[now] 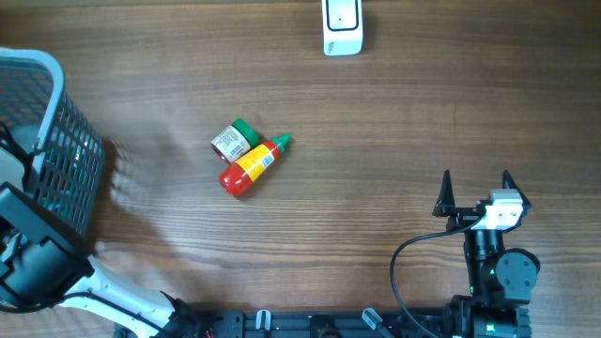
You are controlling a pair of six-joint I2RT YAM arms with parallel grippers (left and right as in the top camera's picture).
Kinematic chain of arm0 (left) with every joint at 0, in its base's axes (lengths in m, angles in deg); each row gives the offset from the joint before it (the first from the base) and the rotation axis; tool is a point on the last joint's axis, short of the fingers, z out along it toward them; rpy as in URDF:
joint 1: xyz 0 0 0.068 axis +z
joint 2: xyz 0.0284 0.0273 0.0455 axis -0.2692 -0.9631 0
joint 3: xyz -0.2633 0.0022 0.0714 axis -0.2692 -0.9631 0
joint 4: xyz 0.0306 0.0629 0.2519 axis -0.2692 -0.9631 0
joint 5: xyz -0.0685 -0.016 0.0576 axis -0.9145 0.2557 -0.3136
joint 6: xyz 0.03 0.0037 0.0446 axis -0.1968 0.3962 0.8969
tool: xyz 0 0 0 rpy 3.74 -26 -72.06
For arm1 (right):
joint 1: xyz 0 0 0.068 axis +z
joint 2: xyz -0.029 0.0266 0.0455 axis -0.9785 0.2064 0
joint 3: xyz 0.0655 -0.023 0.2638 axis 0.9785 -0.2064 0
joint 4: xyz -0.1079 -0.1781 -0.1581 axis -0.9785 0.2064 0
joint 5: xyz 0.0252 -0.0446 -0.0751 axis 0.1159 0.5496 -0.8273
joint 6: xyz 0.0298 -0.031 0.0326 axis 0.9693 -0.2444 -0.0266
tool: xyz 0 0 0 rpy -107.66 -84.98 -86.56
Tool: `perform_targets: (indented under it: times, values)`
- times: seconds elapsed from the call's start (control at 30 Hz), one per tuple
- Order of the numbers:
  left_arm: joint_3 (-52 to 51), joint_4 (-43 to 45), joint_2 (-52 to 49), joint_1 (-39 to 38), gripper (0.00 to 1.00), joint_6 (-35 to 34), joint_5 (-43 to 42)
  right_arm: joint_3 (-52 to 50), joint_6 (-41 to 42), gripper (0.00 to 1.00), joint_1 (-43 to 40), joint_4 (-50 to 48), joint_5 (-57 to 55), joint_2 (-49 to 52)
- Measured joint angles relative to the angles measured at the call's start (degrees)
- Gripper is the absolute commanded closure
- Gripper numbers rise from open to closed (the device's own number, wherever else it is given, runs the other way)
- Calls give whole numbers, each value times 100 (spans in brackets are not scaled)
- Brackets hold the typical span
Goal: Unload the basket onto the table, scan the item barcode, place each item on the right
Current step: 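Reach the left gripper into the basket and grasp the green 3M glove pack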
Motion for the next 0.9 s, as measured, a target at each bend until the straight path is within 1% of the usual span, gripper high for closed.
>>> perform_targets:
  times: [0.03,0.07,0.13,0.17,0.23,0.3,0.4,0.47,0.57,0.67,0.87,0.9]
  values:
    - [28,-61,7,0,30,-7,-2,0,0,0,0,0,0,0]
    - [68,-149,22,0,0,15,-9,0,0,0,0,0,0,0]
    - [232,-269,164,0,0,46,-61,0,0,0,0,0,0,0]
    - [319,-278,299,2,0,168,-170,0,0,0,0,0,0,0]
    - [470,-282,741,13,0,793,-754,0,0,0,0,0,0,0]
    - [555,-328,979,11,1,1440,-1331,0,0,0,0,0,0,0]
    - [553,-520,975,11,0,2243,-1676,0,0,0,0,0,0,0]
    - [553,-522,975,28,1,2564,-1718,0,0,0,0,0,0,0]
    - [553,-525,920,166,0,2721,-1757,0,0,0,0,0,0,0]
    - [555,-579,542,407,0,2767,-1847,0,0,0,0,0,0,0]
    - [555,-601,-50,413,0,2809,-2072,0,0,0,0,0,0,0]
    - [555,-599,-146,413,2,2806,-2068,0,0,0,0,0,0,0]
